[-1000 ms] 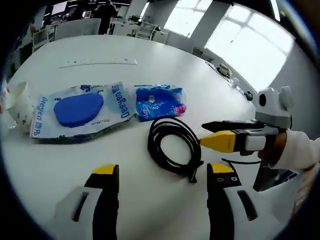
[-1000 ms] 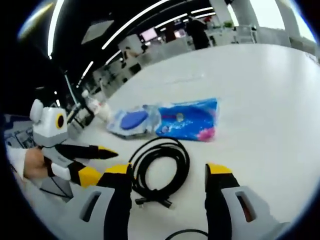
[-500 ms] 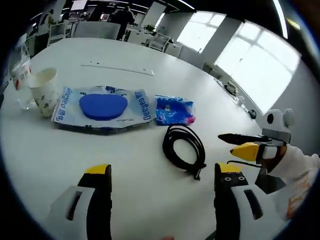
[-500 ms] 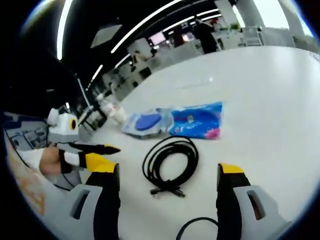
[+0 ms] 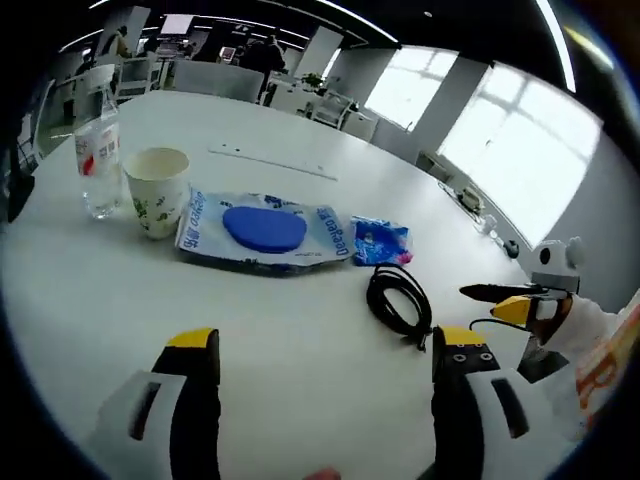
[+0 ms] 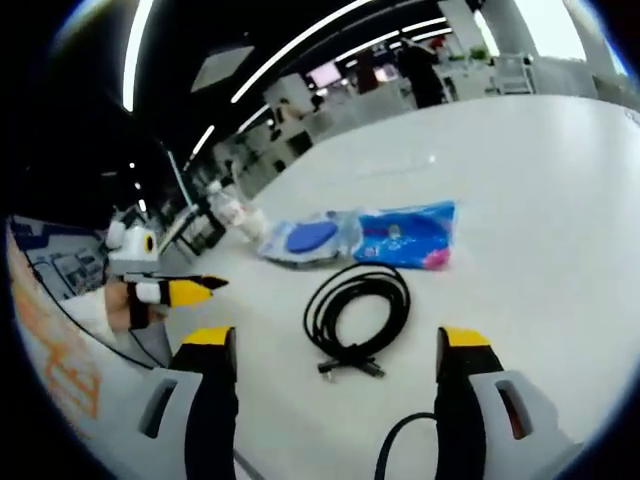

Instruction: Arrange the tabletop items into an orderly group along one side of the table until the central work area is clear of visible clutter.

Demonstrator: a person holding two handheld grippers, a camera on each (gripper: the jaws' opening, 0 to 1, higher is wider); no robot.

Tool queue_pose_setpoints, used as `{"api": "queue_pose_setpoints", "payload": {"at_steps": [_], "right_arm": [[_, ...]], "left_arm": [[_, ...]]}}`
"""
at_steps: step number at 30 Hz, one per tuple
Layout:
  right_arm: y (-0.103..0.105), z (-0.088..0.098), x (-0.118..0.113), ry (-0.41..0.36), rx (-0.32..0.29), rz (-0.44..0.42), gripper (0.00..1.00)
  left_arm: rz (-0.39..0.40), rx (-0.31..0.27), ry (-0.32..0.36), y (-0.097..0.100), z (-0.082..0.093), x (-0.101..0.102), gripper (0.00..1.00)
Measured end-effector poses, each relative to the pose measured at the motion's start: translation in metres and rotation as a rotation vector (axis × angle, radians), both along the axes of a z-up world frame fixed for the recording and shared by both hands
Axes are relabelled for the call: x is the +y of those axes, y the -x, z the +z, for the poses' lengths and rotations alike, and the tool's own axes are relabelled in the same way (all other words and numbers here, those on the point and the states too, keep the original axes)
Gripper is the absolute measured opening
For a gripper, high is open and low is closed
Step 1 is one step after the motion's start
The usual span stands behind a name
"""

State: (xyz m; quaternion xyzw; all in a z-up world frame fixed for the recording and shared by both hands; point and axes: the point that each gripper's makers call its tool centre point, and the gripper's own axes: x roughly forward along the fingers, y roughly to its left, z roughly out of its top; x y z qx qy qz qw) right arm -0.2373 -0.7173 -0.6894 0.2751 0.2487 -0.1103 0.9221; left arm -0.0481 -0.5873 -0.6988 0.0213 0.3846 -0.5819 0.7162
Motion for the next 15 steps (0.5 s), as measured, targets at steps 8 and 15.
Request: {"api": "queue_pose_setpoints", "payload": {"at_steps": [8,15], "right_arm": [[0.015,0.006,-0.008,-0.012,0.004,-0.033,0.81],[0.031,0.006,-0.007,-0.022,0.026,-0.038,0.81]], "left_arm": [[0.071,-0.077,-0.050,-0.063,0.006,0.056,0.91],[0.067,-0.133,-0.083,-0.090,0.020,0.088,0.94]]}}
